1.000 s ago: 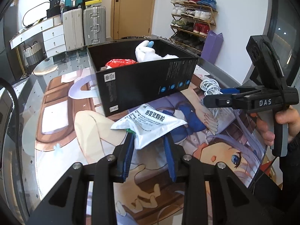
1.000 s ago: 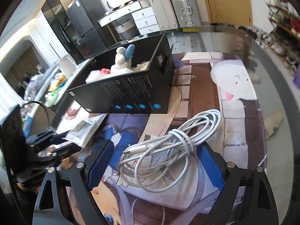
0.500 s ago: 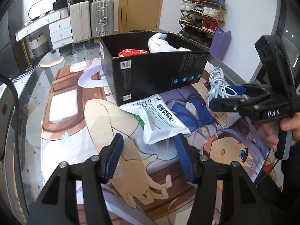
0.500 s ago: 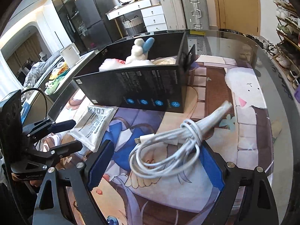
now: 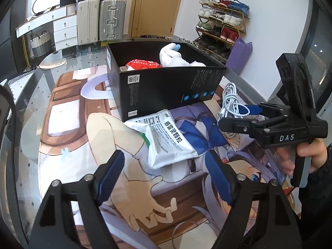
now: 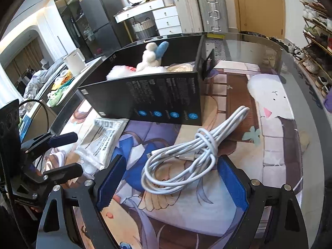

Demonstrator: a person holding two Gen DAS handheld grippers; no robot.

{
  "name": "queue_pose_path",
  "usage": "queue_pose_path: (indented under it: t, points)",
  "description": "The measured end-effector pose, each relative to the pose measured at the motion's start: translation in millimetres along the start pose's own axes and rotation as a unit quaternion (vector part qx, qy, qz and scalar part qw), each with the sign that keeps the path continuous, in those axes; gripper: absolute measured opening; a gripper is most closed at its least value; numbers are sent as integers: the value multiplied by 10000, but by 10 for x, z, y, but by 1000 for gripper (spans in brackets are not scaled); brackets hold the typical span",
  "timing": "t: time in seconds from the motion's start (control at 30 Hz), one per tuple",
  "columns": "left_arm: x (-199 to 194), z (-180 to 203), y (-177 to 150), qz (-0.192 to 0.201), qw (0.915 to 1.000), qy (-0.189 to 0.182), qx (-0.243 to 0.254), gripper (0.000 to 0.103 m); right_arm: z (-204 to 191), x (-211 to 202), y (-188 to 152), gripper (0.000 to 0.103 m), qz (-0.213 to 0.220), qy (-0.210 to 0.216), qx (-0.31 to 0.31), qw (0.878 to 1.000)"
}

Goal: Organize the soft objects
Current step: 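Grasp the white cable coil with the right tool while the left tool lifts the packet, then carry the packet with the left tool while the right tool carries the cable over the box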

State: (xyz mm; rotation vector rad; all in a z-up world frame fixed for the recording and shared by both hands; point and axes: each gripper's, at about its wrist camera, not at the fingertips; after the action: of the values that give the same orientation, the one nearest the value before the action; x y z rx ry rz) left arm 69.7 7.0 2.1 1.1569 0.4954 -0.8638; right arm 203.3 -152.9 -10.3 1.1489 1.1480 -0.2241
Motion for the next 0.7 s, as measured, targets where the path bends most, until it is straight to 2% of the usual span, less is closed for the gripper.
queue_pose_path:
  t: [0.13,0.17,0.23,0.3,0.6,0.7]
  points:
    - [117,28,48,-69,9997,208,-96,81,20,9,5,89,7,-137,41,9999]
    - [142,37,61,-79,9996,251,-102,81,10,9,2,87,2,-192,-5,9998]
    - [194,59,87,-95,9993,358,-92,81,14,5,-9,74,-8,-317,-68,9995]
    - [243,86,113,-99,9990,439,-85,81,21,2,-10,69,12,-302,-77,9995]
    - [408,212,166,-39,9956,926,155,81,31,-76,-74,66,128,-221,-193,9995]
    - [425,237,167,-33,9949,980,242,75,33,-119,-72,66,187,-199,-205,9994]
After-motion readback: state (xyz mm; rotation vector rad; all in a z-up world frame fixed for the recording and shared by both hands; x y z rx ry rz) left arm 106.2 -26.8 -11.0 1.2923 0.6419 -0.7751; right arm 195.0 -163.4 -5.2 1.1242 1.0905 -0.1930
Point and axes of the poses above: each gripper's, at about its wrist camera, not at the fingertips, and x roughly the way its jaws point, z to its right, y to its top, and after that the axes turned 14 degrees about -x, right-handed
